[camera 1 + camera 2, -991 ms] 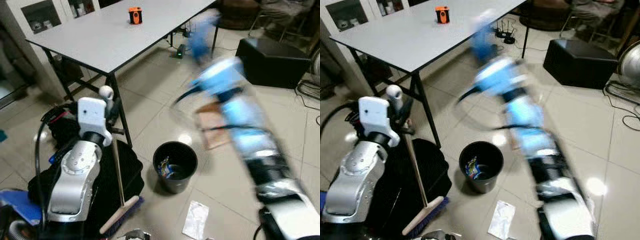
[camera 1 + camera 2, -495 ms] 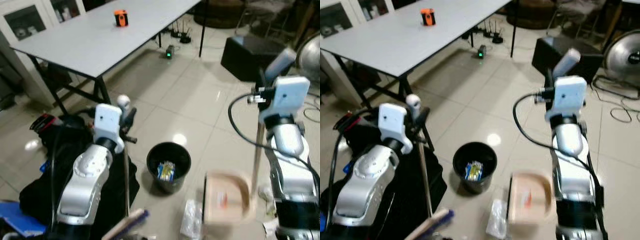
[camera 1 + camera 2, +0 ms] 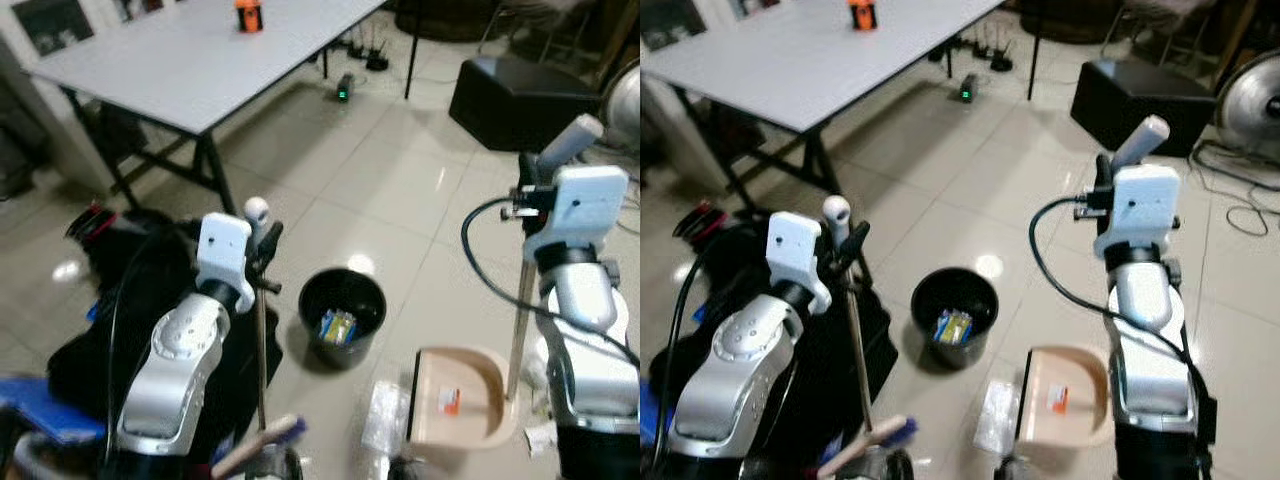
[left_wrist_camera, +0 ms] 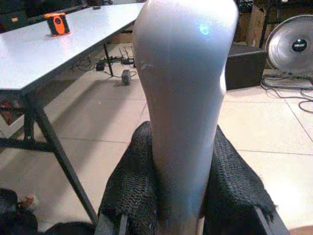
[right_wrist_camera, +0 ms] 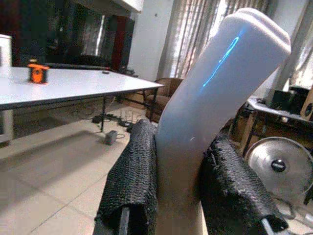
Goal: Sweep floor
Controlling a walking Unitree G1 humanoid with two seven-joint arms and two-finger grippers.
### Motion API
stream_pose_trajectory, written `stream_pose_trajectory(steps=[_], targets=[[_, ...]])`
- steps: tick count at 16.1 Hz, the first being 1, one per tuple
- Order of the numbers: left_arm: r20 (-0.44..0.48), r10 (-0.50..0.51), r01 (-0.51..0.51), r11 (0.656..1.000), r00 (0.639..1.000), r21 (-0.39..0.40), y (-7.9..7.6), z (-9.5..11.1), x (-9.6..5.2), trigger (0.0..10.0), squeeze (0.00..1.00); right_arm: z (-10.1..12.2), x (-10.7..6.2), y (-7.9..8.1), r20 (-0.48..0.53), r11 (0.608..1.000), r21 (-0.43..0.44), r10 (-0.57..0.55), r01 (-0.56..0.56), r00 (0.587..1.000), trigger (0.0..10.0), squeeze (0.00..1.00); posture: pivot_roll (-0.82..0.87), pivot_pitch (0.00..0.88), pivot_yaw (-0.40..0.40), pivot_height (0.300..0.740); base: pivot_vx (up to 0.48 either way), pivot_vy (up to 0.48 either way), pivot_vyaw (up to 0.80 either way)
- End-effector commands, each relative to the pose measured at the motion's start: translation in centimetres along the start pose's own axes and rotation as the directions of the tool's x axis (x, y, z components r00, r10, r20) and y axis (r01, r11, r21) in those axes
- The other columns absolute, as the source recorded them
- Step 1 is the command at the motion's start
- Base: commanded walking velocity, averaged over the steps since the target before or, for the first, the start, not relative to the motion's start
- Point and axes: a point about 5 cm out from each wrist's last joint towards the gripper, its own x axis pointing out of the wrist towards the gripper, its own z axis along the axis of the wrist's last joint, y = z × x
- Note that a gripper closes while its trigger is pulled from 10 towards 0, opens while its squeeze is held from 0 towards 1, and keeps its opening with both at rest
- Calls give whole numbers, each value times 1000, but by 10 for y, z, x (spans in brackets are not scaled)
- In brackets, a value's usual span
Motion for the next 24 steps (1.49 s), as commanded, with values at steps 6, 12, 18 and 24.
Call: stream_pose_trajectory(steps=[6, 12, 18, 24], targets=[[-4, -16, 16, 1000, 1000, 12, -1, 2, 2, 10000, 0, 8, -10, 5, -24, 998, 54, -23, 25, 999, 10000, 0, -38, 35, 61, 740, -56, 0, 0], [-12, -32, 33, 999, 999, 21, -5, 2, 3, 10000, 0, 8, -16, 2, -55, 997, 56, -46, 49, 997, 10000, 0, -46, 34, 67, 740, 0, -451, 0], [-12, -34, 34, 999, 999, 20, -4, 1, 2, 10000, 0, 6, -15, 4, -80, 997, 68, -29, 35, 996, 10000, 0, -49, 14, 60, 740, 0, -474, 0], [-73, 42, -41, 999, 996, 18, 2, -6, -7, 10000, 0, -19, -20, 8, -158, 995, 51, -78, 87, 984, 10000, 0, -37, 0, 48, 740, 0, -54, 0]])
